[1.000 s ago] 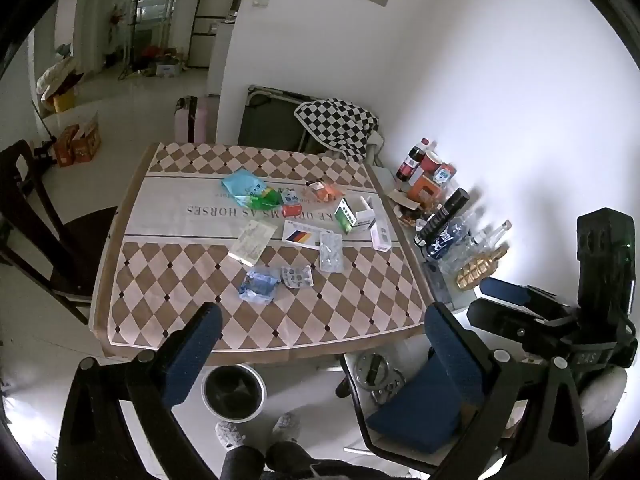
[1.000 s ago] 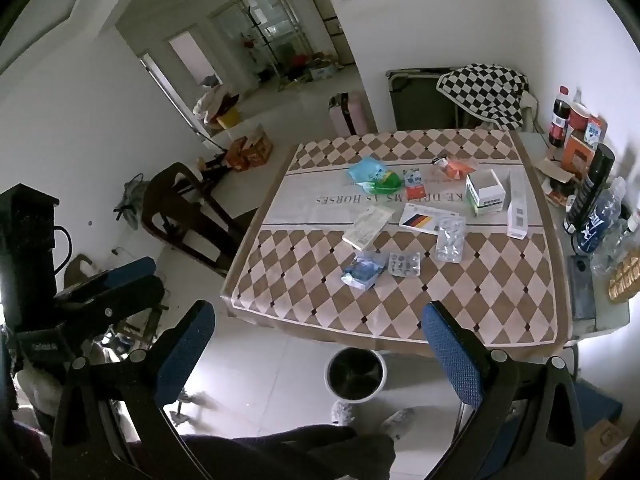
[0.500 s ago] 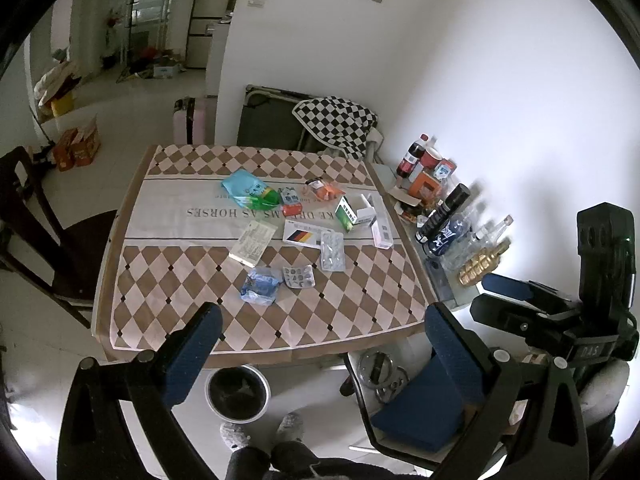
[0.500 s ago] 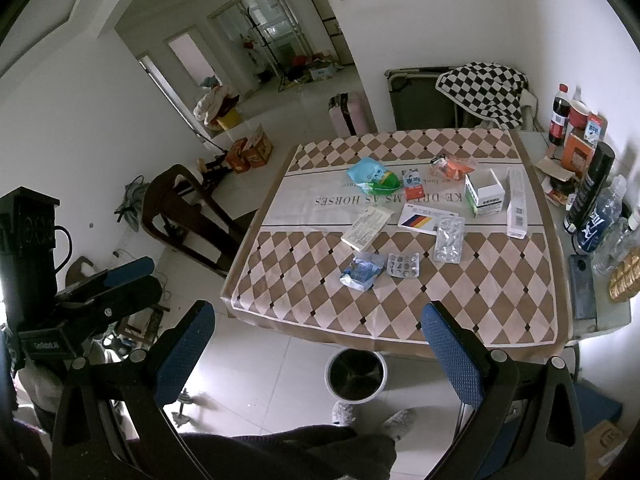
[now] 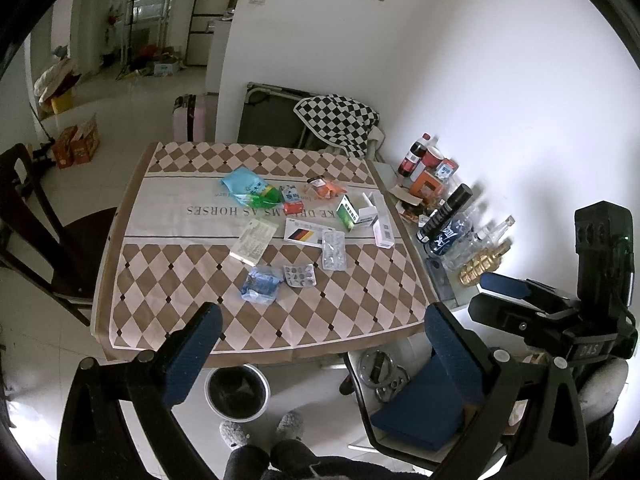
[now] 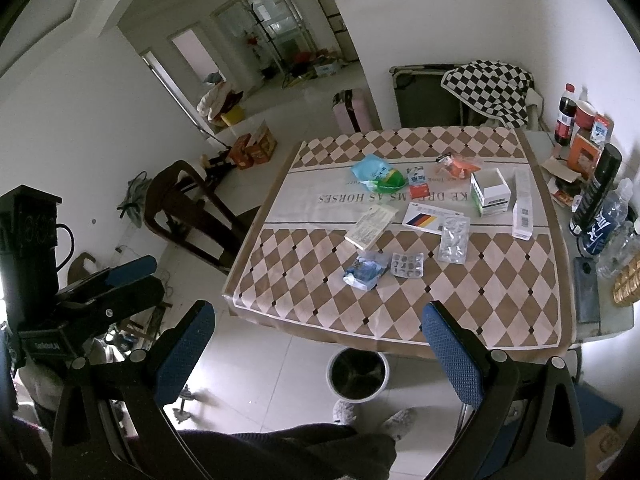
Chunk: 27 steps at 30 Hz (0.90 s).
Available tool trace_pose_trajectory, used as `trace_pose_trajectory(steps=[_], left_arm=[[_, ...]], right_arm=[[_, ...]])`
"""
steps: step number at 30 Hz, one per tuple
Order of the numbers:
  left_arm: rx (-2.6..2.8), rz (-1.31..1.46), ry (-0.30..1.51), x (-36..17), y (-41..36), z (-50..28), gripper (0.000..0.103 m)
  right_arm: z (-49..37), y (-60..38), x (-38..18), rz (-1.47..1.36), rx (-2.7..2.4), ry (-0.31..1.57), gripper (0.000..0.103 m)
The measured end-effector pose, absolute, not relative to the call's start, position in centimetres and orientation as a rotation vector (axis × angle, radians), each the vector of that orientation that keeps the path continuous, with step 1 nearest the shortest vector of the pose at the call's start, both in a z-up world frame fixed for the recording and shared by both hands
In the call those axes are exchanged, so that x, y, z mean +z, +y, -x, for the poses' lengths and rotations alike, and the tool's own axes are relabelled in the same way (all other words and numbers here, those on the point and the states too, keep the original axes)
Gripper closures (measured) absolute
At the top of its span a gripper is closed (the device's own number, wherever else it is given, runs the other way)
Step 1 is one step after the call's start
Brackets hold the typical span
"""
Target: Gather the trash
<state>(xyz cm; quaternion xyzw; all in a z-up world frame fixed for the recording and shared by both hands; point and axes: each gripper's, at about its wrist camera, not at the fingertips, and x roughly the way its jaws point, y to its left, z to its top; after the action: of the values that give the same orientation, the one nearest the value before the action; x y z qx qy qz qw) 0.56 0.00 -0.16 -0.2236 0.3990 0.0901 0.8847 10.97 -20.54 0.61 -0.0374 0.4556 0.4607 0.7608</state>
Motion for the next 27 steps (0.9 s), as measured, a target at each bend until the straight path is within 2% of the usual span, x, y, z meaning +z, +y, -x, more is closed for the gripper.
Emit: trace_pose_trajectory(steps=[27], left_arm=[[0.189,0.465,0.833,-0.3,0.1,-0.8,0.000]], right_arm=[[-10.5,-19.1,0.8,0.079,1.013,0.990,0.000]])
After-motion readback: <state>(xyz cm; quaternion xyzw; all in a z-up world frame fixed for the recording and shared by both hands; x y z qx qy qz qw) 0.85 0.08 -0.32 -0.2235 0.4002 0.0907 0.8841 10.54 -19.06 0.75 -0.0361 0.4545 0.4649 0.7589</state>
